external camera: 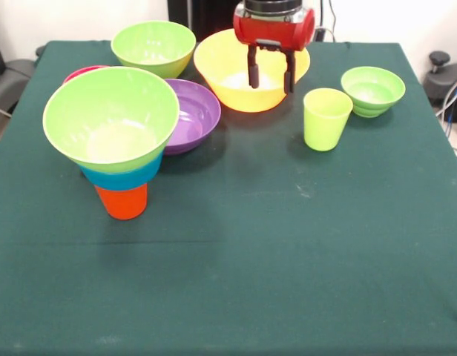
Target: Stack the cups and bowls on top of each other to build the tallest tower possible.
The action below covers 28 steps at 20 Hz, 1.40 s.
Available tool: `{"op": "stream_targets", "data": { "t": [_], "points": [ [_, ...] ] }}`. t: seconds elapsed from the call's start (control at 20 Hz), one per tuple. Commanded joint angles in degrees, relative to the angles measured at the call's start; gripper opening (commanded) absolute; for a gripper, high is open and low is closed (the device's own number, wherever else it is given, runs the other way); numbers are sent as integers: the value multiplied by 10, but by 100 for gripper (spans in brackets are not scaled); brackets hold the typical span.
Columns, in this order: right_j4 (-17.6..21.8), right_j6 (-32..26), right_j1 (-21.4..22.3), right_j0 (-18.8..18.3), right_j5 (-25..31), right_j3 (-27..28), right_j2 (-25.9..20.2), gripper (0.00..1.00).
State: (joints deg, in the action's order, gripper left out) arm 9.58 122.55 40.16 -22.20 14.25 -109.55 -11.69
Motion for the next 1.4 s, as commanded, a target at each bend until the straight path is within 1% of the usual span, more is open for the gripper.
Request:
{"op": "stream_targets", "data": {
  "t": [0.05, 0.35, 0.75, 0.9, 1.15, 1.25, 1.4],
  "points": [
    [8, 70, -53, 11, -51, -17, 1, 100],
    [9, 68, -78, 14, -82, -14, 9, 100],
    [8, 62, -89, 14, -94, -14, 14, 100],
    [3, 64, -67, 12, -81, -29, 11, 100],
    [-16, 63, 22, 4, -21, -77, 1, 100],
    [-22, 62, 38, 1, -9, -87, -4, 100],
    [-29, 60, 48, 3, 4, -83, -2, 100]
  ]
}}
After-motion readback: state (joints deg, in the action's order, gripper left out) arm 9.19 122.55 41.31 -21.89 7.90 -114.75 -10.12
